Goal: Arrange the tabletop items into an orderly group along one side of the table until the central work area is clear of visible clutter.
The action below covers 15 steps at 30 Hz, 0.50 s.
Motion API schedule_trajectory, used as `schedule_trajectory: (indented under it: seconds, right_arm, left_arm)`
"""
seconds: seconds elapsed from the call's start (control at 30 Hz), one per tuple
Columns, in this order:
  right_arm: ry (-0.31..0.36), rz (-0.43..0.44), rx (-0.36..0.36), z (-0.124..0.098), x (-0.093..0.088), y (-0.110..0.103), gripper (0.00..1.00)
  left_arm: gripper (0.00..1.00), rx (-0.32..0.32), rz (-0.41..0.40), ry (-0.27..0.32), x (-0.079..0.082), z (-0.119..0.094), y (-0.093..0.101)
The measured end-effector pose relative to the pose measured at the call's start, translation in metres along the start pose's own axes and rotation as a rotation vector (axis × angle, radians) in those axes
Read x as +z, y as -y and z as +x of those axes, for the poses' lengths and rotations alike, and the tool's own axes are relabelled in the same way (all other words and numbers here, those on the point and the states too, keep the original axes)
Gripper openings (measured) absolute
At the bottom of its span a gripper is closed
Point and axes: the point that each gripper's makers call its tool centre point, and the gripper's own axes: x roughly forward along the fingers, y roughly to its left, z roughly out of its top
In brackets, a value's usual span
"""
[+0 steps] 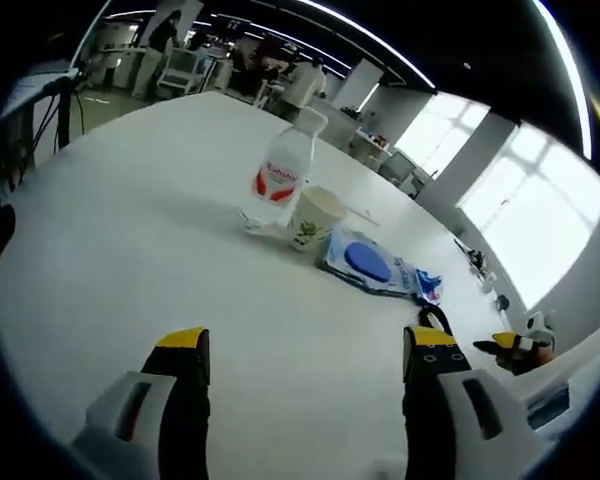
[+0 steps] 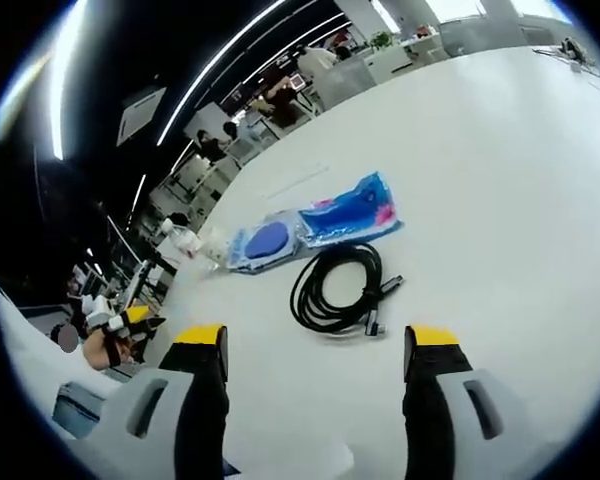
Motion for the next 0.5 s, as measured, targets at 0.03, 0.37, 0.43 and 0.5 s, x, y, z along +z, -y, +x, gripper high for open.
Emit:
schedule_trajectory:
  seconds: [0.03, 0.37, 0.43, 0.5]
  right_arm:
    - [-0.004, -0.003, -0.004, 0.0001, -0.0013, 0.0017, 0.72]
    - [-0.060, -0.005, -0.007, 0.0070, -0.0098, 0.0064, 0.71]
    - [-0.064, -0.007, -0.003, 0.0083, -0.0095, 0.0063, 0.71]
    - [-0.073, -0.005, 0.001, 0.0097, -0.0112, 0.0065, 0.71]
  left_arm:
    - [0.81, 0.001, 0.008, -0.005, -0.0002, 0.0003, 0.0007]
    - [0.81, 0.014, 0.058, -0.013, 0.0004, 0.0016, -0.0066]
    - [0.81, 0.019, 0.078, -0.026, -0.0014, 0.0014, -0.0079]
    - [0.81, 0.024, 0.099, -0.029, -0.0003, 0.0011, -0.0085]
